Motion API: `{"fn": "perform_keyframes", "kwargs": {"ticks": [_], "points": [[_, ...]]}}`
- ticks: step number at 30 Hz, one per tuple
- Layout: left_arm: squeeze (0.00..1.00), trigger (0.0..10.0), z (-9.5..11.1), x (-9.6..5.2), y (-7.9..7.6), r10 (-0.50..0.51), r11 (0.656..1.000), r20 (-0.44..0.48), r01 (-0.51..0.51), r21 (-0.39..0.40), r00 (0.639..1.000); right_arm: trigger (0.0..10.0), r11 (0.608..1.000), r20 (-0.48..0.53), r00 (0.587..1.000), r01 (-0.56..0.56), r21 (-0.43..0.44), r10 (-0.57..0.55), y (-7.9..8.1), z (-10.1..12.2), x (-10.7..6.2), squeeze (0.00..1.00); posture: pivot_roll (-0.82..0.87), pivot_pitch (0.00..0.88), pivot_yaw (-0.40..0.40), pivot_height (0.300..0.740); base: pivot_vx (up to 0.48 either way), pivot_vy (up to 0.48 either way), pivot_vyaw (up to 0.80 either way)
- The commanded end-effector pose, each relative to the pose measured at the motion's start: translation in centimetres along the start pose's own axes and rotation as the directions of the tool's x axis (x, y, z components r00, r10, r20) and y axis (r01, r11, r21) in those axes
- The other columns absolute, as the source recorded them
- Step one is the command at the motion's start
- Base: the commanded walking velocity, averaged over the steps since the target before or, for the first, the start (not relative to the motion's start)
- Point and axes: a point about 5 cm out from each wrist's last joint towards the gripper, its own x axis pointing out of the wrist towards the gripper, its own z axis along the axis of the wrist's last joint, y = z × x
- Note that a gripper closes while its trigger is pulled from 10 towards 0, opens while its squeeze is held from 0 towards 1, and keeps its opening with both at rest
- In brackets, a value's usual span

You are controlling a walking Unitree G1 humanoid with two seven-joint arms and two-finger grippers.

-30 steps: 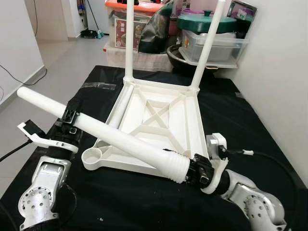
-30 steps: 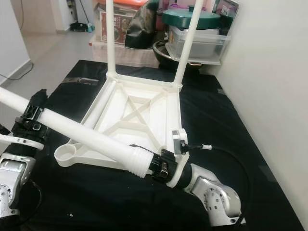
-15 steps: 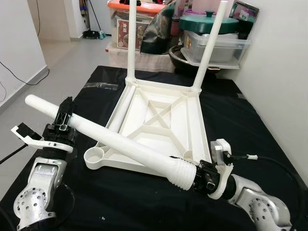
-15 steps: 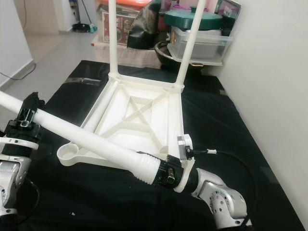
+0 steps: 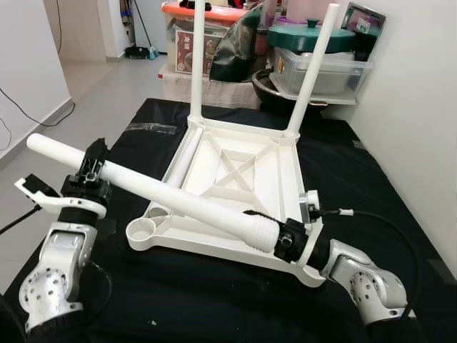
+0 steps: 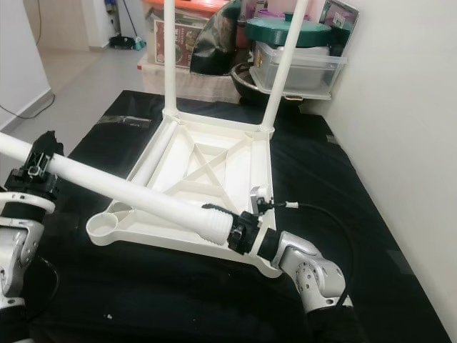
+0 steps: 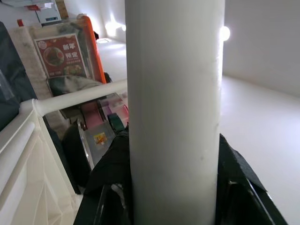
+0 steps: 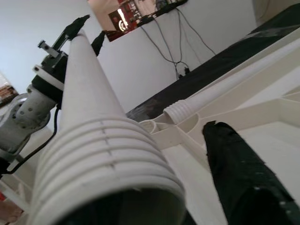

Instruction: Building children table

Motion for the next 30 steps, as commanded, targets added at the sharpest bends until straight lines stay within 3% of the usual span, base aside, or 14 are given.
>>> {"fn": "perform_keyframes", "kwargs": {"ticks": [1, 6, 7, 9, 11, 15, 16, 17, 18, 19, 21, 23, 25, 30], "points": [[0.0, 10.0, 0.4, 0.3, 0.0, 0.016, 1.0, 0.012, -0.016, 0.017, 1.0, 10.0, 0.999, 0.013, 0.999, 0.043, -0.02, -0.043, -0.6, 0.5, -0.5, 1.0, 0.07, 0.0, -0.125, 0.74, 0.0, 0.0, 0.0], [0.0, 10.0, 2.5, 1.4, -0.6, 0.033, 0.997, 0.088, -0.039, 0.07, 0.996, 10.0, 0.998, 0.023, 0.997, 0.069, -0.01, -0.069, -1.2, 0.8, -1.7, 1.0, 0.06, 0.0, -0.123, 0.74, 0.0, 0.0, 0.0], [0.0, 10.0, 4.0, 1.8, -1.4, 0.009, 0.994, 0.124, -0.022, 0.105, 0.992, 10.0, 0.994, 0.032, 0.993, 0.11, -0.002, -0.11, -1.8, 0.7, -2.6, 1.0, 0.06, 0.0, -0.123, 0.74, 0.0, 0.0, 0.0], [0.0, 10.0, 4.0, 1.8, -1.4, 0.009, 0.994, 0.124, -0.022, 0.105, 0.992, 10.0, 0.994, 0.032, 0.993, 0.11, -0.002, -0.11, -1.8, 0.7, -2.6, 1.0, 0.06, 0.0, -0.123, 0.74, 0.0, 0.0, 0.0], [0.0, 10.0, 5.8, 2.2, -2.7, -0.037, 0.988, 0.158, 0.012, 0.154, 0.987, 10.0, 0.979, 0.035, 0.979, 0.201, -0.015, -0.201, -2.8, 0.7, -3.7, 1.0, 0.06, 0.0, -0.12, 0.74, 0.0, 0.0, 0.0], [0.0, 10.0, 6.2, 2.5, -3.3, -0.062, 0.983, 0.145, 0.036, 0.178, 0.988, 10.0, 0.96, 0.041, 0.962, 0.272, -0.062, -0.27, -3.7, 1.5, -4.0, 1.0, 0.06, 0.0, -0.112, 0.74, 0.0, 0.0, 0.0], [0.0, 10.0, 6.1, 2.7, -3.3, -0.065, 0.982, 0.131, 0.04, 0.186, 0.989, 10.0, 0.954, 0.047, 0.957, 0.289, -0.082, -0.286, -3.9, 2.0, -3.9, 0.8, 0.06, 0.0, -0.111, 0.74, 0.0, 0.0, 0.0], [0.0, 10.0, 5.4, 2.9, -3.1, -0.066, 0.98, 0.1, 0.046, 0.195, 0.993, 10.0, 0.948, 0.065, 0.951, 0.307, -0.084, -0.303, -4.1, 3.3, -3.4, 0.8, 0.06, 0.0, -0.104, 0.74, 0.0, 0.0, 0.0], [0.0, 10.0, 4.9, 3.1, -2.9, -0.067, 0.978, 0.079, 0.05, 0.202, 0.995, 10.0, 0.946, 0.093, 0.947, 0.314, -0.079, -0.306, -4.2, 4.6, -2.9, 0.0, 0.06, 0.0, -0.104, 0.74, 0.0, 0.0, 0.0], [0.0, 10.0, 3.8, 3.5, -2.7, -0.066, 0.979, 0.038, 0.057, 0.195, 0.997, 10.0, 0.948, 0.122, 0.948, 0.307, -0.088, -0.295, -4.0, 6.4, -2.0, 0.0, 0.05, 0.0, -0.096, 0.74, 0.0, 0.0, 0.0], [0.0, 10.0, 3.8, 3.5, -2.7, -0.066, 0.979, 0.038, 0.057, 0.195, 0.997, 10.0, 0.948, 0.122, 0.948, 0.307, -0.088, -0.295, -4.0, 6.4, -2.0, 0.0, 0.05, 0.0, -0.096, 0.74, 0.0, 0.0, 0.0], [0.0, 10.0, 0.8, 4.5, -2.9, -0.091, 0.974, -0.083, 0.106, 0.2, 0.992, 10.0, 0.947, 0.173, 0.951, 0.282, -0.155, -0.255, -3.0, 10.1, 0.5, 0.0, 0.04, 0.0, -0.089, 0.74, 0.0, 0.0, 0.0], [0.0, 10.0, -2.1, 5.2, -3.1, -0.105, 0.962, -0.199, 0.15, 0.227, 0.974, 10.0, 0.951, 0.168, 0.967, 0.227, -0.208, -0.194, -1.7, 11.8, 2.8, 0.0, 0.05, 0.0, -0.091, 0.74, 0.0, 0.0, 0.0], [0.0, 10.0, -5.4, 5.4, -3.8, -0.149, 0.949, -0.322, 0.226, 0.218, 0.935, 10.0, 0.978, 0.053, 0.998, 0.05, -0.202, -0.04, 0.9, 11.0, 5.2, 0.0, 0.05, 0.0, -0.092, 0.74, 0.0, 0.0, 0.0]]}}
